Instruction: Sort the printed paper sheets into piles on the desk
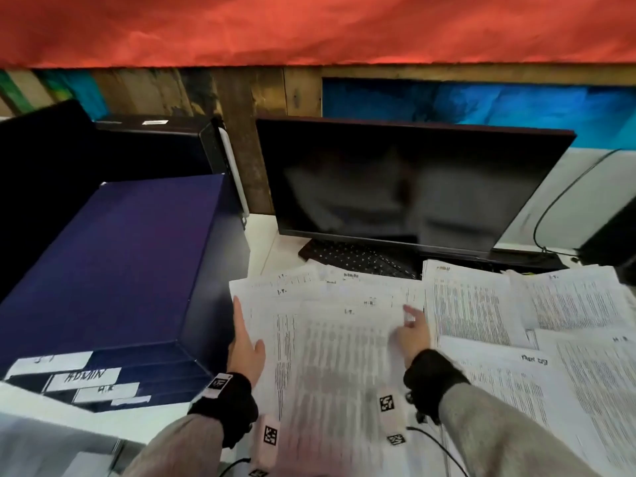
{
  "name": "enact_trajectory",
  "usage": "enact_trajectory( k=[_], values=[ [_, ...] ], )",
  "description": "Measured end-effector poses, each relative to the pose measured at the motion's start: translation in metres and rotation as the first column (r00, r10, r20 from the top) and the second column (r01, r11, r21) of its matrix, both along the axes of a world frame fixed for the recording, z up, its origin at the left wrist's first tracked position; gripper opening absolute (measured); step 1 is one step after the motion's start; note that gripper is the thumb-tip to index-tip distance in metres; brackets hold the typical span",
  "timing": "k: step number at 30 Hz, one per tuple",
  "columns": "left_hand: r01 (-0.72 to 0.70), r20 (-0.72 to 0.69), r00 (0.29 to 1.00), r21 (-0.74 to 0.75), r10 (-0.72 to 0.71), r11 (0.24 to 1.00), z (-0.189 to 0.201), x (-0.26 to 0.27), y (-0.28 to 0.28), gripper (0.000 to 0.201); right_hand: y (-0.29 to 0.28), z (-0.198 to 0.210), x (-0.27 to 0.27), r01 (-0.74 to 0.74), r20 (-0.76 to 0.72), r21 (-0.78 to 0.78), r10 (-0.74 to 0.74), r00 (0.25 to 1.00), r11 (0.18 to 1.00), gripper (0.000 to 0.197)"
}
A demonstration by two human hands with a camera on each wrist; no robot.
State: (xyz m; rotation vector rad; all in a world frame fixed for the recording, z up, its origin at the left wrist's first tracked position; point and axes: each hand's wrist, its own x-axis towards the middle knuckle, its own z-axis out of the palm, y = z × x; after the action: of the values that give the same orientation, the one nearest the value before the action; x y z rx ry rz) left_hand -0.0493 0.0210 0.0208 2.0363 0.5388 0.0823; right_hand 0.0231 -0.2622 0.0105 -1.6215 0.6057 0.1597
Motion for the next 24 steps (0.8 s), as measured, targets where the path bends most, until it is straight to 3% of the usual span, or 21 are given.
enact_trajectory(
  k=[4, 6, 9, 11, 14, 17, 19, 24],
  values=[
    [-0.067, -0.041, 0.997, -0.048, 0.065, 0.997, -0.008, -0.001, 0.001, 0.102, 0.020, -0.016, -0.009, -0.165, -0.107, 0.114, 0.177, 0.978, 0.980, 0.065],
    [-0.101, -0.058, 0.994, -0.057, 0.098, 0.993, -0.010, -0.001, 0.000, 0.101, 0.023, -0.023, -0.015, -0.260, -0.184, 0.060, 0.267, 0.946, 0.964, 0.071],
    [-0.161, -0.065, 0.986, -0.133, 0.153, 0.978, -0.010, -0.001, -0.006, 0.095, 0.024, -0.030, -0.023, -0.304, -0.257, -0.100, 0.271, 0.928, 0.947, 0.060],
    [-0.184, -0.073, 0.982, -0.225, 0.172, 0.957, -0.013, 0.000, -0.010, 0.097, 0.027, -0.029, -0.025, -0.321, -0.253, -0.153, 0.277, 0.927, 0.935, 0.052],
    [-0.163, -0.084, 0.986, -0.320, 0.143, 0.933, -0.020, 0.003, -0.011, 0.105, 0.041, -0.027, -0.030, -0.461, -0.185, -0.148, 0.433, 0.882, 0.875, 0.055],
    [-0.145, -0.133, 0.985, -0.261, 0.113, 0.954, -0.012, 0.007, -0.011, 0.067, 0.046, -0.024, -0.035, -0.576, -0.162, -0.084, 0.559, 0.813, 0.813, 0.061],
    [-0.122, -0.111, 0.989, -0.234, 0.098, 0.965, -0.001, 0.009, -0.009, 0.043, 0.038, -0.017, -0.036, -0.578, -0.165, -0.072, 0.562, 0.810, 0.813, 0.061],
    [0.051, 0.115, 0.993, -0.323, -0.015, 0.945, 0.054, 0.016, 0.003, 0.031, 0.009, 0.020, -0.021, -0.486, -0.047, 0.059, 0.489, 0.871, 0.872, 0.088]
  ],
)
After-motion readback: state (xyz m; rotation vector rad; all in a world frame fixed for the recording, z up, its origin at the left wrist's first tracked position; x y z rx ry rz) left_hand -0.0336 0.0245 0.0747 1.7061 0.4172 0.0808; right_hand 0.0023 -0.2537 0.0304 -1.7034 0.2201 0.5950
